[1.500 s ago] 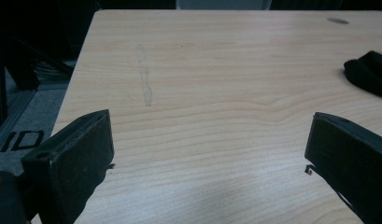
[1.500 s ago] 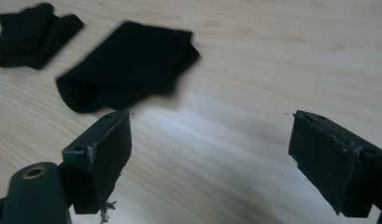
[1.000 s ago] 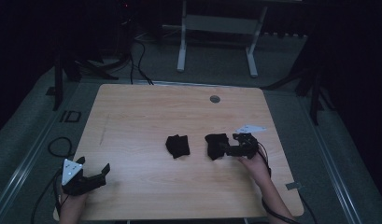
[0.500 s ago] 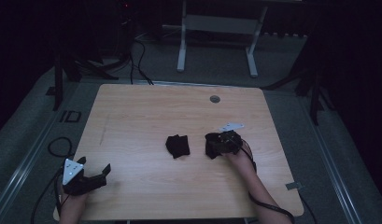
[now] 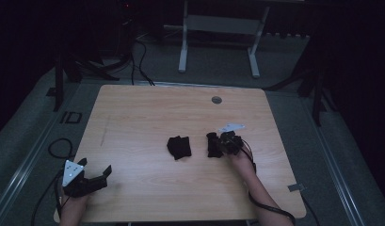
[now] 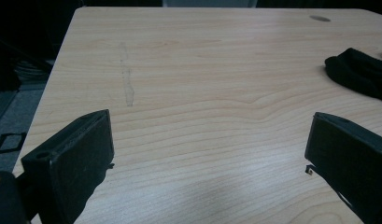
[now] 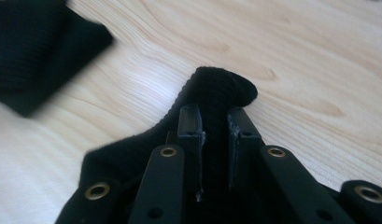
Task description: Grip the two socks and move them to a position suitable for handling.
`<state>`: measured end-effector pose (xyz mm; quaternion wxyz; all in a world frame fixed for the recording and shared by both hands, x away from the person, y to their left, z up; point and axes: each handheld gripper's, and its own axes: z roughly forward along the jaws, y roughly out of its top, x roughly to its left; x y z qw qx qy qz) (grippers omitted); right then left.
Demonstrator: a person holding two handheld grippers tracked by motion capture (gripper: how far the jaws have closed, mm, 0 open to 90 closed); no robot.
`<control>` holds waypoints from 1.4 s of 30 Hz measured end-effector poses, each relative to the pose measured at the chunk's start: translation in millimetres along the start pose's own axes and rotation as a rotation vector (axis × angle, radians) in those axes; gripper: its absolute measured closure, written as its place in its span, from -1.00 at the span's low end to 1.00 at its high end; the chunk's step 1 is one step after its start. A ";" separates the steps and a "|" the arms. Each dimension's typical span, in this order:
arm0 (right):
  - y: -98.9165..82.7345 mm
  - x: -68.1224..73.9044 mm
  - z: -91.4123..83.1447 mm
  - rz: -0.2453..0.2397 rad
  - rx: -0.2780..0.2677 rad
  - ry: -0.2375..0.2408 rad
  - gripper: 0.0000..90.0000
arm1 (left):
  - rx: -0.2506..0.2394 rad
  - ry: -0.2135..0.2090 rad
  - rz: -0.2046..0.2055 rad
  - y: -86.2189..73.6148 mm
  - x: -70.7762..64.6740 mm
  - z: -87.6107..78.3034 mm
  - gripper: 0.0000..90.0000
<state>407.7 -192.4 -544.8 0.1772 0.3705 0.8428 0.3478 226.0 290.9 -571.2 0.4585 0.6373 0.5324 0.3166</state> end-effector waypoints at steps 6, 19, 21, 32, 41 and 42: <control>9.1 22.8 -33.3 -0.041 -0.064 0.063 0.75 | -0.004 0.007 -0.002 0.6 -1.5 -1.0 -0.97; -12.3 100.6 -85.0 -0.127 -0.104 0.254 0.75 | -0.010 0.006 -0.059 -0.3 -0.2 -7.1 -0.97; -17.7 106.1 -82.3 -0.127 -0.096 0.258 0.75 | -0.002 -0.008 -0.056 0.9 -2.6 -7.4 -0.97; -44.6 109.4 -48.0 -0.116 -0.026 0.254 0.73 | 0.021 -0.127 0.039 8.3 -30.6 -3.6 -0.97; -50.9 109.8 -36.7 -0.172 0.008 0.230 0.68 | 0.043 -0.144 0.044 7.3 -33.3 -1.1 -0.97; -50.6 109.6 -36.6 -0.169 0.009 0.232 0.64 | 0.039 -0.142 0.043 7.3 -33.0 -1.6 -0.97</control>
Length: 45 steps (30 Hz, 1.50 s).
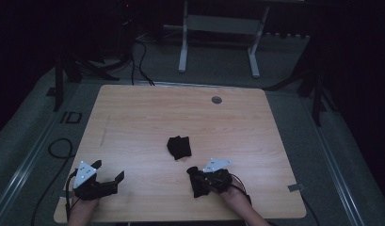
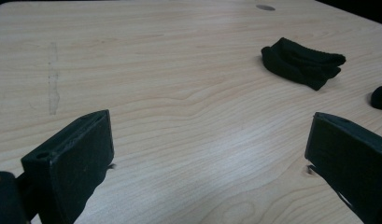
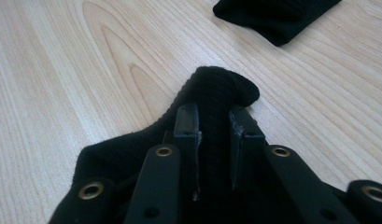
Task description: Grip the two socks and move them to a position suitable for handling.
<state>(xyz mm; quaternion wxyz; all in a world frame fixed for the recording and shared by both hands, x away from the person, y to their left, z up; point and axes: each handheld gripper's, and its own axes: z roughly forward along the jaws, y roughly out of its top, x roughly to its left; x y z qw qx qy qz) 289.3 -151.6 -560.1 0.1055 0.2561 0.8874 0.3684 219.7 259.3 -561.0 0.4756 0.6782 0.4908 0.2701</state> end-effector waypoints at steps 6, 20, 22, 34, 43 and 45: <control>11.8 -8.7 -27.5 0.039 -0.077 -0.022 -0.16 | -0.004 0.015 -0.013 -0.2 1.2 -3.1 -0.97; -8.3 6.7 -9.5 0.005 0.008 -0.082 0.11 | 0.087 -0.110 0.038 0.7 -21.2 10.5 -0.94; -9.7 8.9 -9.6 -0.021 0.008 -0.113 0.36 | 0.103 -0.140 0.041 0.8 -27.7 14.5 -0.86; 3.8 16.4 -21.5 -0.096 -0.019 -0.038 0.73 | 0.153 -0.356 0.018 17.7 -64.6 40.1 -0.52; 32.4 31.2 -54.8 -0.171 -0.110 0.005 0.73 | 0.147 -0.618 0.045 56.3 -96.2 69.8 -0.10; 35.3 33.7 -58.5 -0.180 -0.120 0.008 0.73 | 0.156 -0.655 0.049 59.1 -99.8 75.7 -0.05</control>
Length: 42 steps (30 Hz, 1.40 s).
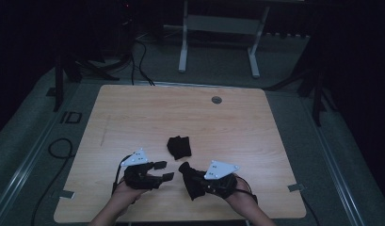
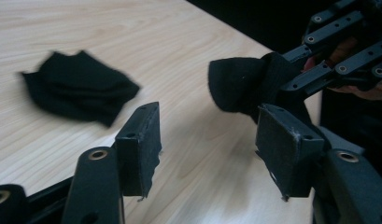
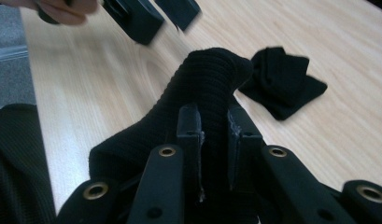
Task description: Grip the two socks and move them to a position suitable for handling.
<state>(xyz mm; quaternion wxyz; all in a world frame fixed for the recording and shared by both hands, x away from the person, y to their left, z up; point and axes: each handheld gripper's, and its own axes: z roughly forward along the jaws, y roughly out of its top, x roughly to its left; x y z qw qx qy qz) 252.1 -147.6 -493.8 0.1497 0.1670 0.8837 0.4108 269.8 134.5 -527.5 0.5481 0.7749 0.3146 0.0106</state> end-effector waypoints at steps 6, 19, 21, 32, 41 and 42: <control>5.5 3.1 -3.0 -0.027 -0.011 0.006 0.72 | 0.038 -0.061 0.029 4.9 0.4 14.2 0.05; 4.0 3.0 -0.1 -0.023 -0.013 0.017 0.72 | 0.057 -0.067 0.037 8.4 -5.7 20.6 0.91; 3.2 1.6 -1.5 -0.013 -0.018 0.014 0.72 | 0.057 -0.060 0.044 8.8 -8.0 18.6 0.93; 2.5 -8.1 -17.6 0.027 -0.074 0.012 0.70 | 0.067 -0.035 0.082 13.8 -18.6 9.2 0.96; 3.4 -11.4 -24.5 0.038 -0.100 0.026 0.70 | 0.100 -0.023 0.102 12.8 -20.7 3.2 0.96; 3.5 -11.6 -25.2 0.037 -0.101 0.026 0.70 | 0.095 -0.014 0.099 11.8 -20.0 1.8 0.96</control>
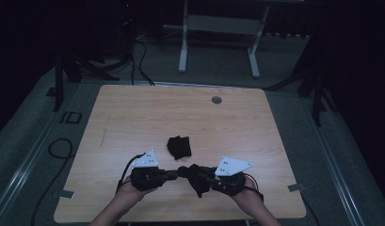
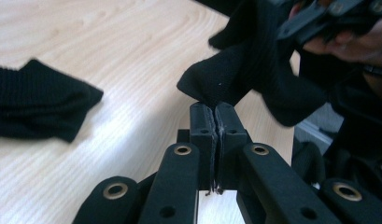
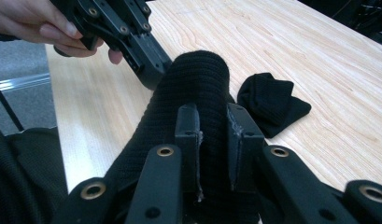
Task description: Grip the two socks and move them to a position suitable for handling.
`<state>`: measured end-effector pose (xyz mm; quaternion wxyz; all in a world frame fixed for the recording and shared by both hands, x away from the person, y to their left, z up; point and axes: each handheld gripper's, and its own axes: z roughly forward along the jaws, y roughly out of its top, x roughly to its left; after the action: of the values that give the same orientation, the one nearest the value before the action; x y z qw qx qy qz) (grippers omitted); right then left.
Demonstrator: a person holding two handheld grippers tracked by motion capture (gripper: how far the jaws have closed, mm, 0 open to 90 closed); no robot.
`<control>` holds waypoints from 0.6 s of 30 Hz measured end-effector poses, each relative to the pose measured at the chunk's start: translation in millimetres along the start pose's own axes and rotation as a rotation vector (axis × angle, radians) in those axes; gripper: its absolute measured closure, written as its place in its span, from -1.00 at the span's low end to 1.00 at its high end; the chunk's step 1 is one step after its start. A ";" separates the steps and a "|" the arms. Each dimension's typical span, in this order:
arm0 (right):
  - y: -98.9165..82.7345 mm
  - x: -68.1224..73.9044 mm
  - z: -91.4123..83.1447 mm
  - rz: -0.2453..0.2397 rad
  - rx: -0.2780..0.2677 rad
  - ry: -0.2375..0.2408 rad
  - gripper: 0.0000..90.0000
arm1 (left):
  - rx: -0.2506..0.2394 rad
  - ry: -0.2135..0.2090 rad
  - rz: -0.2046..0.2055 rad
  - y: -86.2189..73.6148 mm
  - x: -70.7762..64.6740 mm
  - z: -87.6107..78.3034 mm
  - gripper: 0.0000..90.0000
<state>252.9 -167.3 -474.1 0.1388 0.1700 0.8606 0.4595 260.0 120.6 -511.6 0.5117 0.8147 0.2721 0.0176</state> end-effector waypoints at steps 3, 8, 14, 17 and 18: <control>0.2 -3.3 -5.2 0.004 -0.012 -0.037 0.75 | 0.013 0.044 -0.013 -4.9 4.4 -5.8 0.96; -1.6 -18.2 -20.8 0.078 -0.055 -0.054 0.78 | -0.021 0.033 -0.031 -7.7 5.4 -16.8 0.96; -2.3 -21.4 -26.9 0.079 -0.057 -0.080 0.82 | -0.002 0.082 -0.023 -6.8 7.7 -24.5 0.96; -6.1 -29.9 -38.0 0.107 -0.068 -0.141 0.83 | -0.015 0.093 -0.064 -10.2 14.6 -35.3 0.96; -7.9 -33.2 -42.3 0.123 -0.074 -0.147 0.83 | -0.015 0.098 -0.072 -11.0 15.8 -38.7 0.96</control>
<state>265.0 -216.9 -455.1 0.1793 0.2503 0.8186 0.4849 256.9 163.4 -506.4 0.5041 0.7989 0.3256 0.0410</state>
